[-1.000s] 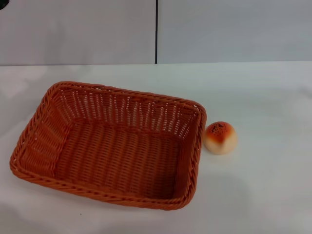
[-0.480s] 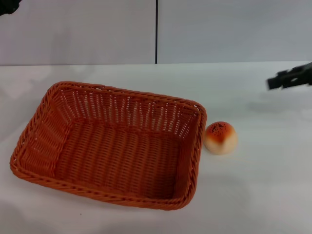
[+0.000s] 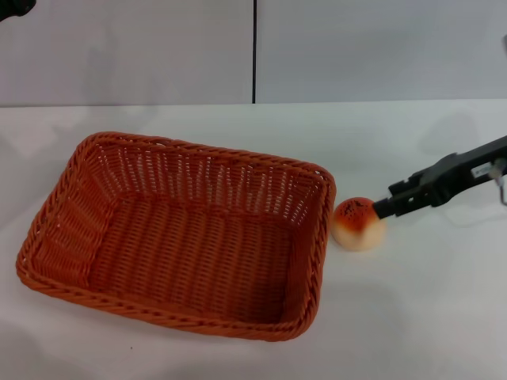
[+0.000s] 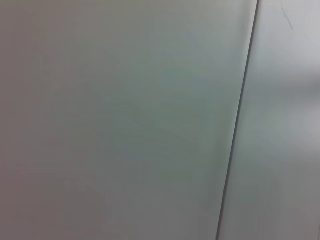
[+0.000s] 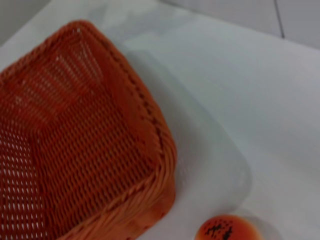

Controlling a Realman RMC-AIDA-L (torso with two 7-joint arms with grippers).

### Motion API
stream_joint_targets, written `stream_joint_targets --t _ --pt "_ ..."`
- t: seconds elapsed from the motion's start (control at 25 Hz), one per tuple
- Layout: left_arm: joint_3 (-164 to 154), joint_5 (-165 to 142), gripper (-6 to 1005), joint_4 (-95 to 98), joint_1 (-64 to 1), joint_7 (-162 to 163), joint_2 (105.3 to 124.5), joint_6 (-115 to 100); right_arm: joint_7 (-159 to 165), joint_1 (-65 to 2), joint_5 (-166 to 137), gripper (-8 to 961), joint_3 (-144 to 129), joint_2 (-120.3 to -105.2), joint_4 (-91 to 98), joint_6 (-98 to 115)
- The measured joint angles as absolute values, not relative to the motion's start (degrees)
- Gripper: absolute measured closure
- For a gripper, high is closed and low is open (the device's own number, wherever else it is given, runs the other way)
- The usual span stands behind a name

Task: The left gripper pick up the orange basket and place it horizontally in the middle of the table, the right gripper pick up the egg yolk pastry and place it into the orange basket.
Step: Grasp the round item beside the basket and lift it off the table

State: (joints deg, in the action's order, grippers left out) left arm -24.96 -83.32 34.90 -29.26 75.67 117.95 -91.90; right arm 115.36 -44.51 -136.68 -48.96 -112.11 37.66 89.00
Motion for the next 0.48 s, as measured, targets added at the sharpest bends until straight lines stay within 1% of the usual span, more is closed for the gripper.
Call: stream_joint_targets --t 0.12,0.44,0.48 --pt "-25.0 -83.3 323 34.9 -29.4 75.7 117.95 -92.0 115.7 -45.0 -138.5 313 -49.7 -113.23 37.3 88.2" --pt "-25.0 -83.3 323 34.9 -29.4 75.7 117.95 -92.0 116.1 -45.9 -141.2 314 -49.9 -115.29 37.0 85.2" --pt "-25.0 -83.3 323 34.9 -29.4 75.7 117.95 -92.1 116.1 -46.1 -141.3 326 -49.9 -115.49 37.0 84.8"
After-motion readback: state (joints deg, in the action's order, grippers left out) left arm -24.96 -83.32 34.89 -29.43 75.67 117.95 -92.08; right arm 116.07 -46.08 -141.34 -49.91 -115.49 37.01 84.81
